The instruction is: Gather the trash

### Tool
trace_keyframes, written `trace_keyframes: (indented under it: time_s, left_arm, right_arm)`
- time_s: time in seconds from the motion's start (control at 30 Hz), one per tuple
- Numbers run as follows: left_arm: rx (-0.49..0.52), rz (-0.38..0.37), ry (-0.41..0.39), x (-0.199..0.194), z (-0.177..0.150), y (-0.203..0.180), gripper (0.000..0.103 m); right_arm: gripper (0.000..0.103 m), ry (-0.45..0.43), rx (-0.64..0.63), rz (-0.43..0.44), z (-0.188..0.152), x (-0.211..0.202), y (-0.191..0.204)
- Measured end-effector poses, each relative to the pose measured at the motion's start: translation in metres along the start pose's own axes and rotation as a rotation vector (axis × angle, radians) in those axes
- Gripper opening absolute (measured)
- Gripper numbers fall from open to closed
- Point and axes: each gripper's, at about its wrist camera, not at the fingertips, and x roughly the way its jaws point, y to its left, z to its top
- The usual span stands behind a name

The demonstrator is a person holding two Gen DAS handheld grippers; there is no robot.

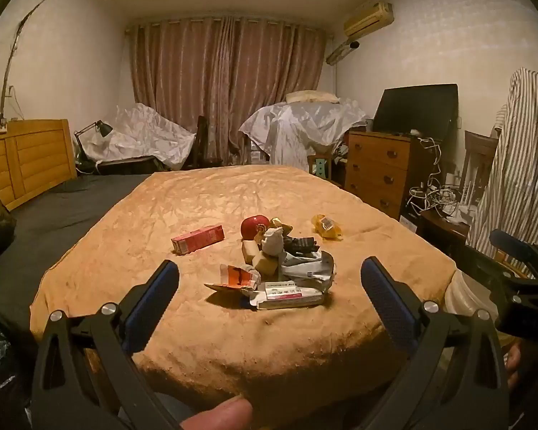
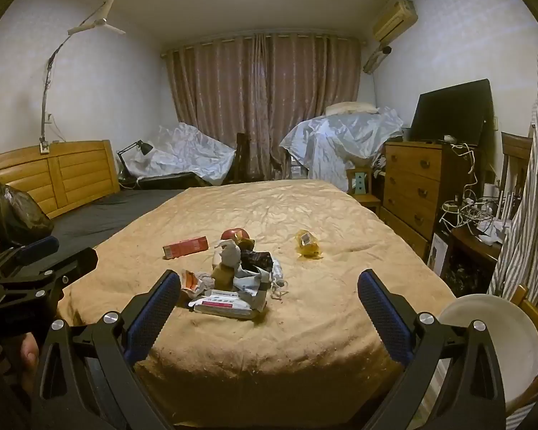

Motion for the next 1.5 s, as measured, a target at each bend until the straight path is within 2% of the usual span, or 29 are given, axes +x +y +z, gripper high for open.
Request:
trace_keyframes:
  time_s: [0.07, 0.7, 1.5]
  left_arm:
    - [-0.008, -0.007, 0.026, 0.0017, 0.0004, 0.0004, 0.098]
    - [0.017, -0.061, 0.033, 0.0053, -0.0005, -0.0022, 0.098]
    - [0.031, -0.051, 0.033, 0.0077, -0.0023, -0.0029, 0.098]
  right_arm:
    - [0.099, 0.004, 0.0, -0.001, -0.0008, 0.0005, -0.0001]
    - [0.099, 0.006, -0.002, 0.003, -0.0026, 0.0017, 0.0022]
    - [0.099, 0.007, 0.001, 0.005, -0.0036, 0.0028, 0.0018]
